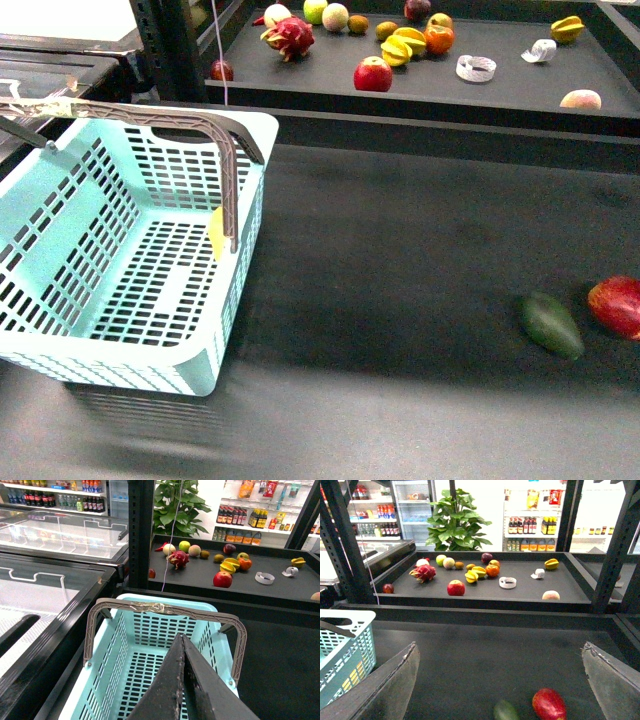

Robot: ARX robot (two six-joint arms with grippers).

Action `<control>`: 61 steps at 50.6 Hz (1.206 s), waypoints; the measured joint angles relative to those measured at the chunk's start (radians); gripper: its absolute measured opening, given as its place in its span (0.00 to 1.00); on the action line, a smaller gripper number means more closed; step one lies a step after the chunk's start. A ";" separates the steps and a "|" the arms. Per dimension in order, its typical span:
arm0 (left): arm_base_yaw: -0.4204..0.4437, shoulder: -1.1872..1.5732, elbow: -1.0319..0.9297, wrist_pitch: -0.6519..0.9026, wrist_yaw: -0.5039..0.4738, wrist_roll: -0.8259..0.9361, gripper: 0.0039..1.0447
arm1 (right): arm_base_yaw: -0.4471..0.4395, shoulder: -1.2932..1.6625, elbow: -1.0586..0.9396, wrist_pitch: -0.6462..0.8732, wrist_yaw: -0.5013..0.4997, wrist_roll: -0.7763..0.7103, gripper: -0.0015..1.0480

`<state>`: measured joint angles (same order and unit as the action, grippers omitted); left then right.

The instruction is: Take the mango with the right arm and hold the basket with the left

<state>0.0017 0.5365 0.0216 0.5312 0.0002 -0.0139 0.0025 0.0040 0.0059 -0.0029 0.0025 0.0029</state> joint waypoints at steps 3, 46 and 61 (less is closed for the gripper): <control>0.000 -0.036 0.000 -0.034 0.000 0.001 0.01 | 0.000 0.000 0.000 0.000 0.000 0.000 0.92; 0.000 -0.509 0.000 -0.520 0.000 0.006 0.01 | 0.000 0.000 0.000 0.000 0.000 0.000 0.92; 0.000 -0.532 0.000 -0.529 0.000 0.006 0.01 | 0.000 0.000 0.000 0.000 0.000 0.000 0.92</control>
<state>0.0017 0.0048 0.0216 0.0025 0.0002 -0.0074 0.0025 0.0040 0.0059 -0.0029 0.0025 0.0029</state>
